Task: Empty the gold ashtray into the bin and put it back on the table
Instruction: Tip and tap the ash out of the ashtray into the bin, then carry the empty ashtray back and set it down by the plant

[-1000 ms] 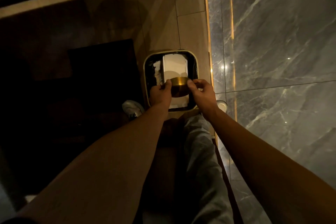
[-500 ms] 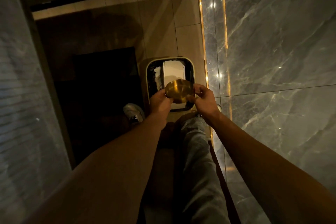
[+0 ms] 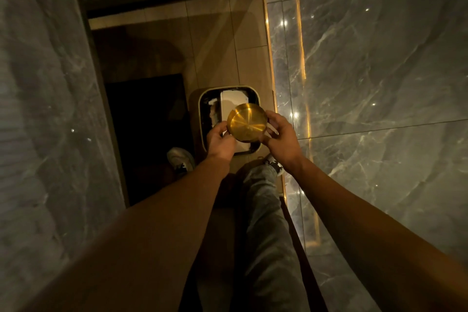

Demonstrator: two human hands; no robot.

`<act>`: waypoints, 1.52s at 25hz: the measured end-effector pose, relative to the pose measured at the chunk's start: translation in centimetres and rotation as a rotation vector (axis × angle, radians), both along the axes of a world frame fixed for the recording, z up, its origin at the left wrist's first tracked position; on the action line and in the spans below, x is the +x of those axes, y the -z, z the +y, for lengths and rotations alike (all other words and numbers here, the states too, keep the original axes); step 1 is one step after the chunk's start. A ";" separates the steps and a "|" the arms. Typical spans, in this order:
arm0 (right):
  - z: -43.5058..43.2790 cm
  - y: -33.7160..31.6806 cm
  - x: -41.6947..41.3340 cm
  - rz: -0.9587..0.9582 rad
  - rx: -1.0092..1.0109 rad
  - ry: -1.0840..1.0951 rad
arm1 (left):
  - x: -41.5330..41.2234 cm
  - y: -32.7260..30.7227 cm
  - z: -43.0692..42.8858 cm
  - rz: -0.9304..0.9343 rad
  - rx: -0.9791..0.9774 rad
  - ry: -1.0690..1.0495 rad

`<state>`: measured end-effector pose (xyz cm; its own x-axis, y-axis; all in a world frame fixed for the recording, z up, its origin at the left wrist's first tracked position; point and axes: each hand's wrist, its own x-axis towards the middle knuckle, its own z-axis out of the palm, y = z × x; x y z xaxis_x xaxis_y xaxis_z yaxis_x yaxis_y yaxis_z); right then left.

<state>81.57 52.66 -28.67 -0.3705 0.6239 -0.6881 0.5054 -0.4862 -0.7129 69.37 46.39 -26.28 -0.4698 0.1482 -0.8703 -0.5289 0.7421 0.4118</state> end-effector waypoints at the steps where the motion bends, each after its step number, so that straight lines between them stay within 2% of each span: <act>1: 0.1 -0.6 0.0 0.010 0.015 -0.001 | -0.1 -0.4 -0.1 0.010 0.010 0.002; 10: 0.5 -6.8 -0.1 0.090 0.124 0.041 | 0.0 -7.6 0.9 0.080 0.203 -0.038; 14: 1.9 -11.3 -0.2 0.148 0.215 0.043 | -0.1 -12.1 1.4 0.098 0.328 0.020; 20: 3.0 -19.8 -1.8 0.203 0.389 -0.010 | -2.9 -19.2 0.0 0.226 0.537 0.160; 24: 2.1 -25.9 -4.1 0.281 0.555 -0.109 | -5.8 -24.3 -2.7 0.359 0.609 0.238; 38: -11.1 -42.9 -20.5 0.405 0.666 -0.254 | -22.5 -39.6 -19.0 0.777 0.814 0.213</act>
